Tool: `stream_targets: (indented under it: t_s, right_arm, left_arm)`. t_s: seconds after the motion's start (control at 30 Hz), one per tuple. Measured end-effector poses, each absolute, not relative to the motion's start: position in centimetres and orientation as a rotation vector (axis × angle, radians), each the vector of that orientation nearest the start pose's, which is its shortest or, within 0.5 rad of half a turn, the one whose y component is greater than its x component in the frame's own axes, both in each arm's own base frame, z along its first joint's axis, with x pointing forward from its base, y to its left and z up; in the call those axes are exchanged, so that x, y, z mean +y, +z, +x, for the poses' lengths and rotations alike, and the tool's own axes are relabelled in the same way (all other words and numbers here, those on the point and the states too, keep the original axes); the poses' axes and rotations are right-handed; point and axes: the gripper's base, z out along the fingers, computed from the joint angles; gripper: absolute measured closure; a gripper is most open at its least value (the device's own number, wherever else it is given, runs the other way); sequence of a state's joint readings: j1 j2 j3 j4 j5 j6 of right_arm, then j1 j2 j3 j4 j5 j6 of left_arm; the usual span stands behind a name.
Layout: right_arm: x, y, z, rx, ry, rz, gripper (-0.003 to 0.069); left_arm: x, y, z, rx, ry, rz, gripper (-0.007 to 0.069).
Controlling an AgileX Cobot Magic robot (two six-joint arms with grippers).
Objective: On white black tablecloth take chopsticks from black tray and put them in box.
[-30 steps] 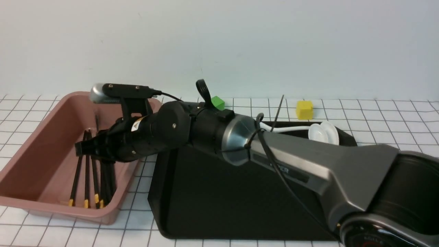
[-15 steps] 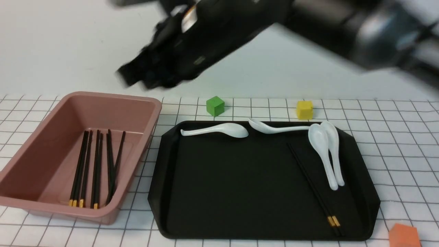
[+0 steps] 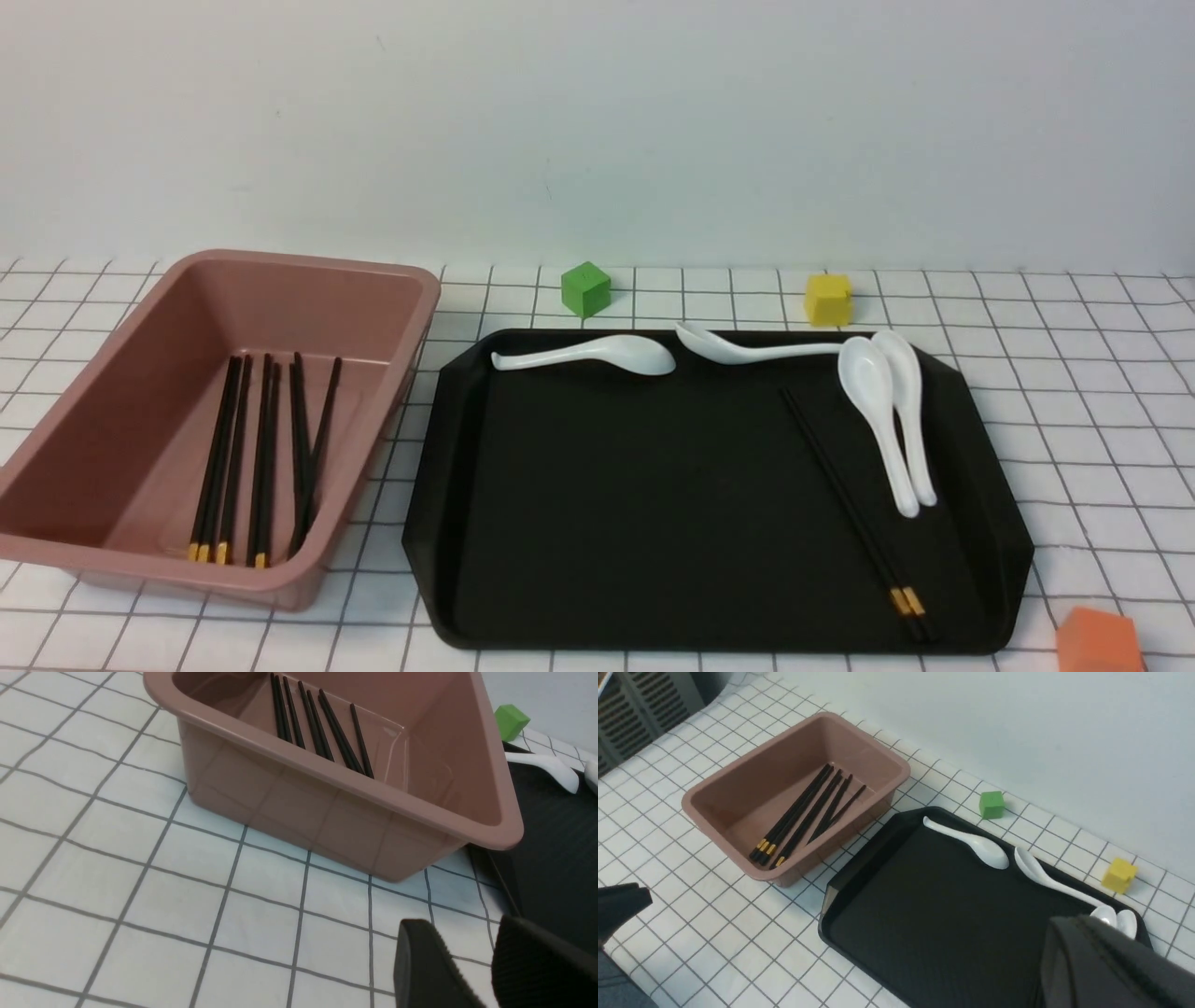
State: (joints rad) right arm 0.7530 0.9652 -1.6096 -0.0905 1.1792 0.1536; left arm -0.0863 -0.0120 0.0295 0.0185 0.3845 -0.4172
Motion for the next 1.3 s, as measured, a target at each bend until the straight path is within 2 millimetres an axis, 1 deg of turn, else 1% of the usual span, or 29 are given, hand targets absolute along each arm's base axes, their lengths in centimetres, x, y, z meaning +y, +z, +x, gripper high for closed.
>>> stream_targets:
  t_s: [0.03,0.07,0.1,0.13,0.17,0.2,0.23,0.27,0.3,0.33,0.37,0.4,0.47,0.53,1.3]
  right_arm:
    - [5.9,50.8,7.4,1.857,0.504,-0.559,0.0671]
    - [5.8,49.6,7.2,1.851,0.505,-0.56,0.0671]
    - [4.7,47.4,6.1,1.743,0.539,-0.536,0.0669]
    - [4.4,46.2,5.6,1.655,0.566,-0.518,0.0668]
    - [4.1,44.3,5.2,1.581,0.589,-0.505,0.0667]
    - [4.0,42.3,4.9,1.519,0.609,-0.496,0.0666]
    - [3.9,41.5,4.8,1.5,0.615,-0.493,0.0666]
    - [3.8,38.9,4.6,1.444,0.626,-0.489,0.0665]
    - [3.9,37.3,4.6,1.428,0.626,-0.492,0.0664]
    - [4.0,35.9,4.6,1.421,0.629,-0.495,0.0664]
    - [4.0,35.4,4.7,1.419,0.63,-0.496,0.0664]
    - [4.2,33.8,4.8,1.413,0.629,-0.503,0.0662]
    - [4.4,33.1,4.9,1.409,0.631,-0.507,0.0662]
    - [4.4,32.9,5.0,1.404,0.63,-0.508,0.0661]
    - [4.4,33.0,4.9,1.39,0.627,-0.509,0.0646]
  left_arm:
    - [-0.4,16.9,5.2,1.875,-0.326,-0.301,0.0386]
    - [-0.4,16.9,5.2,1.875,-0.326,-0.301,0.0386]
    - [-0.4,16.9,5.2,1.875,-0.326,-0.301,0.0386]
    - [-0.4,16.9,5.2,1.875,-0.326,-0.301,0.0386]
    - [-0.4,16.9,5.2,1.875,-0.326,-0.301,0.0386]
    - [-0.4,16.9,5.2,1.875,-0.326,-0.301,0.0386]
    - [-0.4,16.9,5.2,1.875,-0.326,-0.301,0.0386]
    - [-0.4,16.9,5.2,1.875,-0.326,-0.301,0.0386]
    - [-0.4,16.9,5.2,1.875,-0.326,-0.301,0.0386]
    - [-0.4,16.9,5.2,1.875,-0.326,-0.301,0.0386]
    - [-0.4,16.9,5.2,1.875,-0.326,-0.301,0.0386]
    - [-0.4,16.9,5.2,1.875,-0.326,-0.301,0.0386]
    - [-0.4,16.9,5.2,1.875,-0.326,-0.301,0.0386]
    - [-0.4,16.9,5.2,1.875,-0.326,-0.301,0.0386]
    - [-0.4,16.9,5.2,1.875,-0.326,-0.301,0.0386]
